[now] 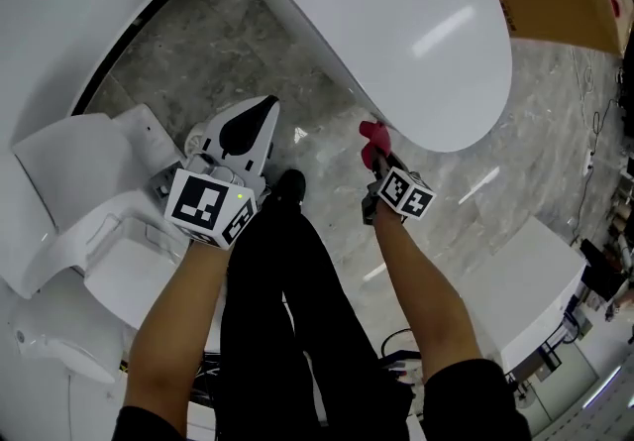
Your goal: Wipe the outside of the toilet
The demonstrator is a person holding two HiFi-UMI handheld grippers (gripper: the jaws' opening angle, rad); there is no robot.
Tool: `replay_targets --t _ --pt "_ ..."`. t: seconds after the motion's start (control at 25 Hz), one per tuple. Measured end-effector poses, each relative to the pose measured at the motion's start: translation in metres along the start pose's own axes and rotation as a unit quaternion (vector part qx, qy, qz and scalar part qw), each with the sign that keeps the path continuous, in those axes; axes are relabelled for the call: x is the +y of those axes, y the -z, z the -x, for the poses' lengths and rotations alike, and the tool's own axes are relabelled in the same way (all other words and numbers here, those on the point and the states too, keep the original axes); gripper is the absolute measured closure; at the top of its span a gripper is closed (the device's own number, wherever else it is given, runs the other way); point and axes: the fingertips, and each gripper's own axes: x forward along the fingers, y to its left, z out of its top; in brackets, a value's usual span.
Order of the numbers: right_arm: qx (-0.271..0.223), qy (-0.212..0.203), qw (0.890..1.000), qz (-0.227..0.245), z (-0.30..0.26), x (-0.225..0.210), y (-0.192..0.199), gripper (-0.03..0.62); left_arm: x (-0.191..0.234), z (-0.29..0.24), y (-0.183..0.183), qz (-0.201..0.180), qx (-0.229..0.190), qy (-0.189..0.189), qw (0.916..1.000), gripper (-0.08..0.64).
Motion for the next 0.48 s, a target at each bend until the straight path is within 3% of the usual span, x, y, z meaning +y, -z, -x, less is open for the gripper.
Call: replay_targets --t 0.24,0.48 --pt "0.005 -0.137 0.990 0.041 0.015 0.143 -0.024 0.525 0.036 0.026 -0.022 0.008 -0.022 -0.030 0.9993 0.545" --pt "-0.020 -0.232 0.964 0.129 -0.011 0.288 -0.053 0.525 0.084 0.047 -0.052 0.006 -0.051 -0.075 0.9959 0.545"
